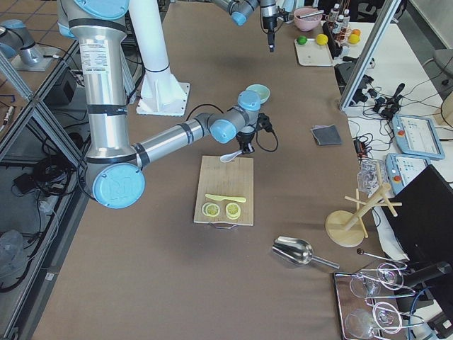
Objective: Place spoon in bowl
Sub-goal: 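Carry the white spoon over the green bowl with the right gripper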
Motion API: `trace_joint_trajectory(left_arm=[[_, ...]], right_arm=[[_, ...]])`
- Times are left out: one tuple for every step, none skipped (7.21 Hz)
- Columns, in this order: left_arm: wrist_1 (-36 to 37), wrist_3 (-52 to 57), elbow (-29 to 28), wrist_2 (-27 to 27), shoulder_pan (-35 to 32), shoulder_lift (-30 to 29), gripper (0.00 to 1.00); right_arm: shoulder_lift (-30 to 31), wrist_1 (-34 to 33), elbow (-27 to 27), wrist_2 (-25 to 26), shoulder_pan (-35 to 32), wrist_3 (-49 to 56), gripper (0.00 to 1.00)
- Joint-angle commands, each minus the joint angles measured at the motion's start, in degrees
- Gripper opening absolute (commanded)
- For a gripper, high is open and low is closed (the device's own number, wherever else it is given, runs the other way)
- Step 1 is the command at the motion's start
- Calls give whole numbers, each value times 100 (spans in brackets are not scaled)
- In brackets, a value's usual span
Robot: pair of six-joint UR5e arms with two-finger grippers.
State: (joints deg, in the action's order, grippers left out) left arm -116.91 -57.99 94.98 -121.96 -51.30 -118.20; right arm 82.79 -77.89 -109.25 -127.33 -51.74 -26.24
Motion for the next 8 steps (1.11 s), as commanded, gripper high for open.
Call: trace_joint_trajectory(left_arm=[[-24,24,20,-12,-81,138,99],[-16,521,99,-12,-317,374,99],[-50,1422,178,-12,-702,864,99],[-94,2310,161,-20,-1254,1286,99],[-77,2727,153,-107,-1669,1526,99],[-94,2714,161,-108,-1960,1806,99],[-112,2784,179,-108,-2268,2018,99],[-156,2810,161,-91,-2410,2159,99]], right_arm=[[-1373,-402,95,-2,6,-1753,0],[-2084,-385,549,42,41,-2371,0],[-2726,-316,1050,364,242,-3065,0],[-3290,-289,1420,933,540,-3768,0],[-3591,-297,1607,1434,865,-4036,0],[-3742,-263,1713,1848,1198,-4325,0],[-3892,199,2036,2375,1515,-4694,0],[-3902,656,2326,2719,1736,-4724,0]])
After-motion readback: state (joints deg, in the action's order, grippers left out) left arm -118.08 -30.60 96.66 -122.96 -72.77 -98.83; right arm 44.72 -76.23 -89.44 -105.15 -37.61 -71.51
